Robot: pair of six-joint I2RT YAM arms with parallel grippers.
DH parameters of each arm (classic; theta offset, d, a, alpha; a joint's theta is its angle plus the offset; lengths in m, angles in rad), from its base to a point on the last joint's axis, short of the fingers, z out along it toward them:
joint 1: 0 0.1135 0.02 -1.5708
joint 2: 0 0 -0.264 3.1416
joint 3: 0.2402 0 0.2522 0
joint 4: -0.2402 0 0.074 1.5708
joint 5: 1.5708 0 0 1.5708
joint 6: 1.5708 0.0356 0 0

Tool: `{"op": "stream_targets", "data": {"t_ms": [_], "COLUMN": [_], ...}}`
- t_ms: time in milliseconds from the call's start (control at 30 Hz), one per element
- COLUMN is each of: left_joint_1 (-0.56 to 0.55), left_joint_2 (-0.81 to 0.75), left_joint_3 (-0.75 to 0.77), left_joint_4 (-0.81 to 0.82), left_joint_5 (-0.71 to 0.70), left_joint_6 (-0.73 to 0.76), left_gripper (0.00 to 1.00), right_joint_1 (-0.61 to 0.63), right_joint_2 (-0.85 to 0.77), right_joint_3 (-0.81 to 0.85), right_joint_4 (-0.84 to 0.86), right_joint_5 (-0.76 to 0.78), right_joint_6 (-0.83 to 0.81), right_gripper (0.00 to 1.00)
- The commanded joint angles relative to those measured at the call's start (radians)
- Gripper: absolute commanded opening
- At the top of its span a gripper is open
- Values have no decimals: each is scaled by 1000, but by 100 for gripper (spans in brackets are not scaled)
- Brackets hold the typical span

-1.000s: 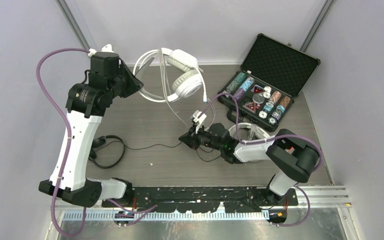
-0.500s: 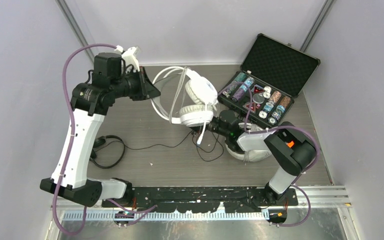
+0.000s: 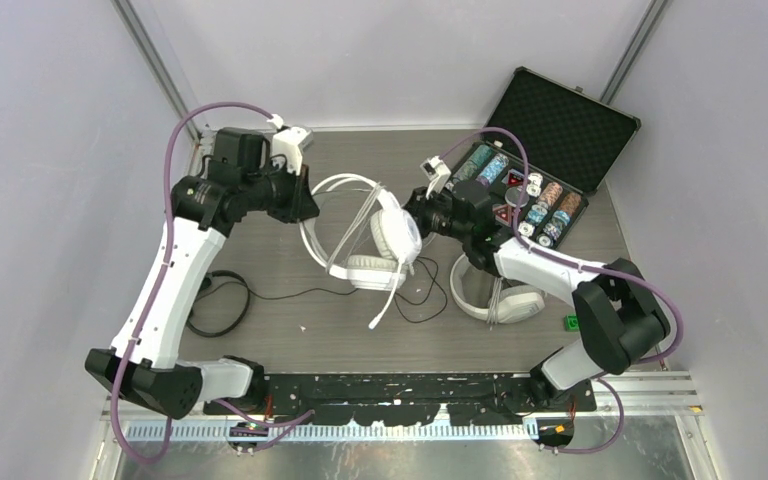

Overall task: Wrap the headphones
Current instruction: Wrap the headphones cable around the headphones.

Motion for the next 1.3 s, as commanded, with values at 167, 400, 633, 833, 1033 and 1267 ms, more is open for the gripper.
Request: {"op": "stream_targets", "data": {"t_ms": [167, 400, 633, 833, 1033, 1267], "left_joint_1": [-38, -55, -73, -110, -153, -190], "left_joint_2": [-30, 25, 64, 83, 94, 101], "left_joint_3": [-37, 4, 51, 62, 51, 43], "left_joint_4": [5, -146, -209, -164, -86, -16], "left_joint_5": [17, 75, 52, -126, -253, -392], "left_joint_6": [477, 716, 700, 697, 701, 707], "left_gripper": [0, 0, 0, 0, 0, 0], "right_joint_1": [-39, -38, -39, -39, -38, -39], "right_joint_2": [-88, -216, -269, -286, -304, -297], "right_joint_3": [60, 66, 11, 50, 87, 35], "right_joint_4": [-203, -397, -369, -431, -441, -213], "right_joint_5": [-68, 0, 34, -56, -135, -272], "right_joint_6": [148, 56, -38, 76, 234, 468], "right_gripper": [2, 9, 1, 0, 0, 1]}}
